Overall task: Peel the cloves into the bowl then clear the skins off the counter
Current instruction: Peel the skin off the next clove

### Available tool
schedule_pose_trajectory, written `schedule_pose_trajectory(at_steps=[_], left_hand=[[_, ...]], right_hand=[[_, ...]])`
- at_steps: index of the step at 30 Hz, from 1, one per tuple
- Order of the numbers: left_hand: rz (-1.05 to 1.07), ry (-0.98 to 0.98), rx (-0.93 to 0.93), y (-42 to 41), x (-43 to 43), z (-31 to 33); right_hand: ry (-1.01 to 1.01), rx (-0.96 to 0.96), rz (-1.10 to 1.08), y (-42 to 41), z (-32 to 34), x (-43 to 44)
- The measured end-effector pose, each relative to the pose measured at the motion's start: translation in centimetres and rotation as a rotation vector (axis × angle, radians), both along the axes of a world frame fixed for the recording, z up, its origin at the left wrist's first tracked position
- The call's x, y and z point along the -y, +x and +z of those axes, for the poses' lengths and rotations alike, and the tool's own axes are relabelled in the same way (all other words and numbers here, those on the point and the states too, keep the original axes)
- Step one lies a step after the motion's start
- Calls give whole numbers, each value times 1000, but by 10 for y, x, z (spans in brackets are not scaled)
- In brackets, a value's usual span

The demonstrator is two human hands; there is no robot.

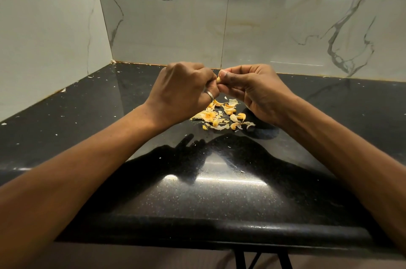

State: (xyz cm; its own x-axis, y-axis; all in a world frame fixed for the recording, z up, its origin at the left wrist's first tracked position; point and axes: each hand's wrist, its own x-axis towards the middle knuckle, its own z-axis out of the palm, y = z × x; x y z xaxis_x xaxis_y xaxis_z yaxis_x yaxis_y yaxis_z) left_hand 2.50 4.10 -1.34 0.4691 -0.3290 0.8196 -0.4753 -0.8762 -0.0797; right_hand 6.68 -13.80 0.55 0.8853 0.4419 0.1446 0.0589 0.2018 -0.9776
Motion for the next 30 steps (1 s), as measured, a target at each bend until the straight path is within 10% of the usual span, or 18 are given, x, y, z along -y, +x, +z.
schedule_pose_trajectory(at_steps=[21,30], left_hand=[[-190,-701,-505,6,-1,0],[-140,-470,-283,3,1,1]], right_hand=[[-46,117,-25,6,-3,-1],[-26,97,5,5,0,2]])
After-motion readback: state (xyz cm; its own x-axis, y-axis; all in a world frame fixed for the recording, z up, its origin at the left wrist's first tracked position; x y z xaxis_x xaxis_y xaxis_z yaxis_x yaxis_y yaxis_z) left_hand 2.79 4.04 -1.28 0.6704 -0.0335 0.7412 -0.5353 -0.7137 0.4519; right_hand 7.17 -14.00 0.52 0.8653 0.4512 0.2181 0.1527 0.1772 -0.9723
